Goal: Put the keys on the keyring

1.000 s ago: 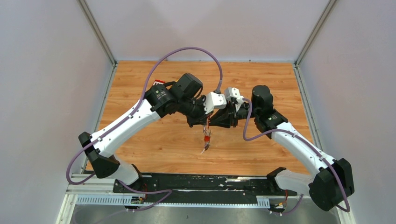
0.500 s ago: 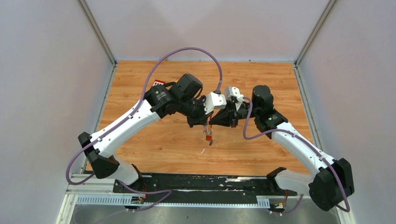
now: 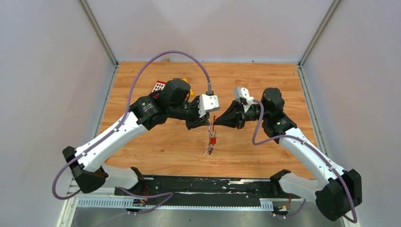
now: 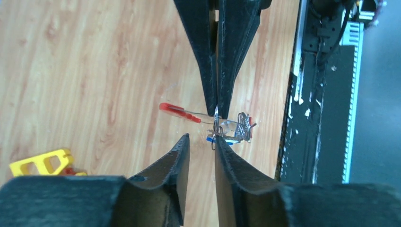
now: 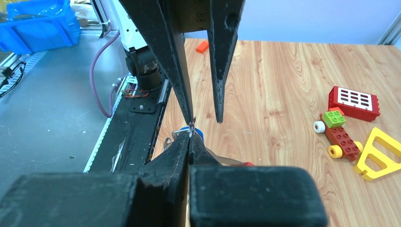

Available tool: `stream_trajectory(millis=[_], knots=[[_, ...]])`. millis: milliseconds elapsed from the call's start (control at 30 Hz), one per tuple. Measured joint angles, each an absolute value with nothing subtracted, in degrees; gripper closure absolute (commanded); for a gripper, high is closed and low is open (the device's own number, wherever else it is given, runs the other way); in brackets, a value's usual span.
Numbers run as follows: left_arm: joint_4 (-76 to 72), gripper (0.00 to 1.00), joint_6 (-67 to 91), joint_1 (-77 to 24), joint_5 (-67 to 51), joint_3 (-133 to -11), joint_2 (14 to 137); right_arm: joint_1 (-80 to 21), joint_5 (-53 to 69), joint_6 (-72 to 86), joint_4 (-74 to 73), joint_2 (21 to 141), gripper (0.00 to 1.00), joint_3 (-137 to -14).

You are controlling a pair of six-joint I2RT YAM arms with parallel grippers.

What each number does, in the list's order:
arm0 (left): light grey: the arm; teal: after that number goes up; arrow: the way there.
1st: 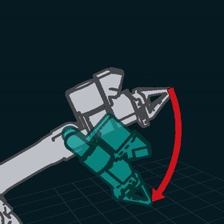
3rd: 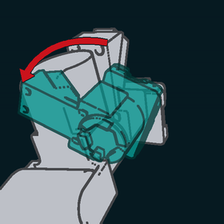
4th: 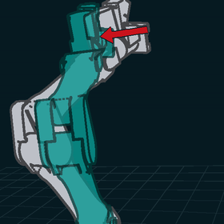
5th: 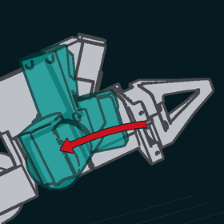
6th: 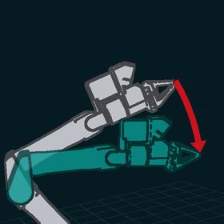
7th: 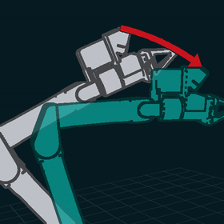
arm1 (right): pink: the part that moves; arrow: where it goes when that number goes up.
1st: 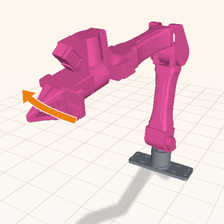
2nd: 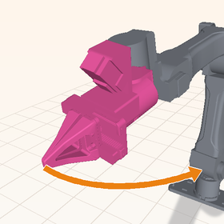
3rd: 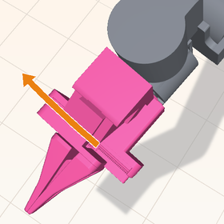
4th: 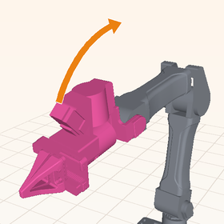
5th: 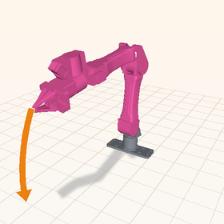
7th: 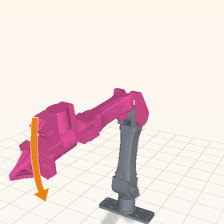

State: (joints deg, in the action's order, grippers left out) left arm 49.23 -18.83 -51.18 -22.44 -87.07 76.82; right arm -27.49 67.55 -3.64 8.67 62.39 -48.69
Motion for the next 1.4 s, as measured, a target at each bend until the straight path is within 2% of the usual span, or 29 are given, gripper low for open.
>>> stream_trajectory(millis=[100,233,600,1033,1400], knots=[[43.42,0.61,-19.66,-50.48,-23.27,-82.37,72.31,-27.33,67.57,-2.98,9.37,61.93,1.00,-48.69],[38.30,0.63,-20.32,-50.15,-24.62,-78.28,67.99,-27.05,67.75,-2.04,10.22,61.89,1.00,-48.69],[34.20,0.67,-21.34,-50.11,-27.24,-74.98,67.33,-26.44,68.01,-1.30,10.59,61.76,1.00,-48.69],[32.75,0.95,-21.37,-50.11,-28.01,-74.26,68.73,-26.17,68.07,-1.45,10.37,61.60,1.00,-48.69],[32.38,1.00,-21.37,-50.11,-28.01,-74.02,68.93,-26.17,68.05,-1.56,10.35,61.60,1.00,-48.69]])
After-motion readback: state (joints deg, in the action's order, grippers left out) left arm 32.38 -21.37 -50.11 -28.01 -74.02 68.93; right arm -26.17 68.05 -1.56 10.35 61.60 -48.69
